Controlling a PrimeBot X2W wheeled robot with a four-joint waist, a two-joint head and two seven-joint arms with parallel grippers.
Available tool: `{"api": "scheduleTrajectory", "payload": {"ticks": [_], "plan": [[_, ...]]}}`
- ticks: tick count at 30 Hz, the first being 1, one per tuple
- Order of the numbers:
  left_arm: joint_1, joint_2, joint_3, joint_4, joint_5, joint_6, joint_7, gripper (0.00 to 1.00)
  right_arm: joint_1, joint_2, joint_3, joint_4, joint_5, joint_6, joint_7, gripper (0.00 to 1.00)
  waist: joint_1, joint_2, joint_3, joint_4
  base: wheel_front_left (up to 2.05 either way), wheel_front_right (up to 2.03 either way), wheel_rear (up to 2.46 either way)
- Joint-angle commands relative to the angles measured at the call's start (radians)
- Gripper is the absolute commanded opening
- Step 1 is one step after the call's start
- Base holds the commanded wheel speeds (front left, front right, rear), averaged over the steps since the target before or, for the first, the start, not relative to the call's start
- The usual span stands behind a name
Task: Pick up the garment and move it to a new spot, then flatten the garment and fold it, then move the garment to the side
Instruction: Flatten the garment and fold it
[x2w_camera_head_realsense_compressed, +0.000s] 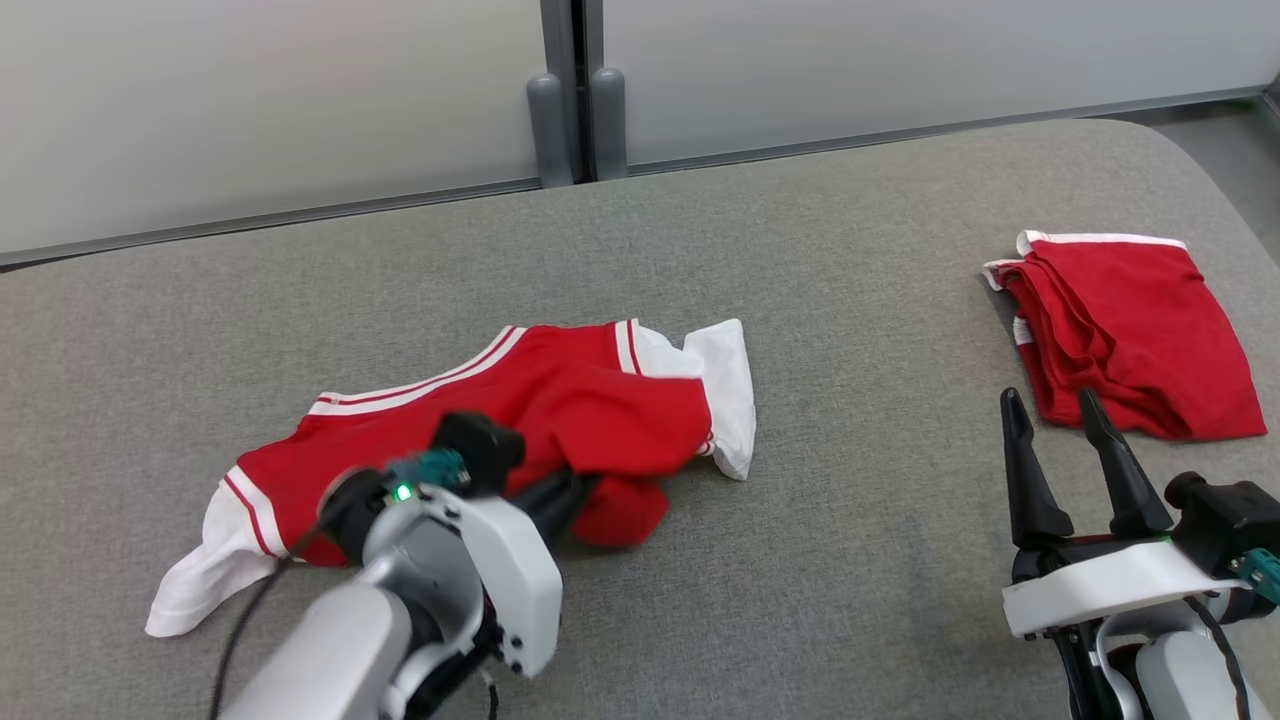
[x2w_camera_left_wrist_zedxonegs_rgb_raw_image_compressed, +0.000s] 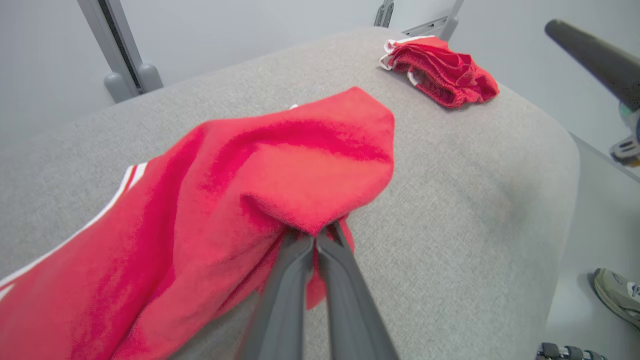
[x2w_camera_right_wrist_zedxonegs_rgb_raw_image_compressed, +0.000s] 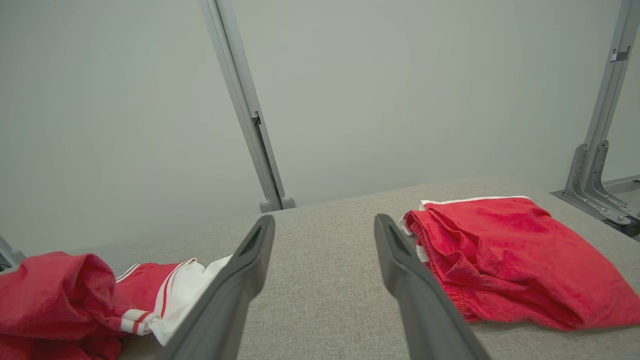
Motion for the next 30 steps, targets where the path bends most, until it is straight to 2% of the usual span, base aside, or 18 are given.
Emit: {"api": "scheduleTrajectory", "payload": {"ticks": [1,6,10,12,16,21,22,23,30], "plan": [[-0.031,0.013,0.019,-0.033,-0.021,-0.004,0.013,0.0,-0.002,-0.002,-0.003,0.002,-0.008,0.0,-0.004,1.0,0.0,-0.0001,0.004,-0.007,0.0,0.0,0.0],[-0.128,0.037,0.061,-0.083,-0.116,-0.003,0.101,0.0,-0.025,0.005,-0.004,0.009,-0.006,0.0,-0.005,1.0,0.0,-0.0001,0.037,-0.036,0.0,0.0,0.0],[-0.215,0.083,0.075,-0.032,-0.095,-0.003,0.131,0.0,-0.039,0.012,-0.002,0.017,-0.002,0.0,-0.005,1.0,0.0,-0.0001,0.062,-0.064,0.0,0.0,0.0],[-0.256,0.056,0.093,0.029,-0.119,-0.002,0.117,0.0,-0.05,0.019,-0.001,0.009,-0.005,0.0,-0.005,1.0,0.0,-0.0001,0.079,-0.081,0.0,0.0,0.0],[-0.371,0.059,0.112,0.177,-0.049,0.012,0.026,0.0,-0.071,0.028,0.016,0.004,-0.002,0.0,-0.005,1.0,0.0,-0.0001,0.114,-0.121,0.0,0.0,0.0],[-0.459,0.007,0.108,0.389,-0.028,0.011,-0.078,0.0,-0.096,0.034,0.025,0.013,-0.001,0.0,-0.005,1.0,0.0,-0.0001,0.148,-0.146,0.0,0.0,0.0],[-0.473,-0.003,0.107,0.434,-0.029,0.01,-0.095,0.07,-0.1,0.035,0.026,0.016,-0.001,0.0,-0.005,1.0,0.0,-0.0001,0.15,-0.149,0.0,0.0,0.0],[-0.492,-0.028,0.102,0.504,-0.037,0.006,-0.142,1.0,-0.106,0.035,0.03,0.022,-0.001,0.0,-0.005,1.0,0.0,-0.0001,0.15,-0.149,0.0,0.0,0.0],[-0.506,-0.079,0.046,0.618,-0.022,-0.003,-0.338,1.0,-0.083,0.011,0.021,0.04,-0.007,0.0,-0.005,1.0,0.0,-0.0001,0.097,-0.092,0.0,0.0,0.0]]}}
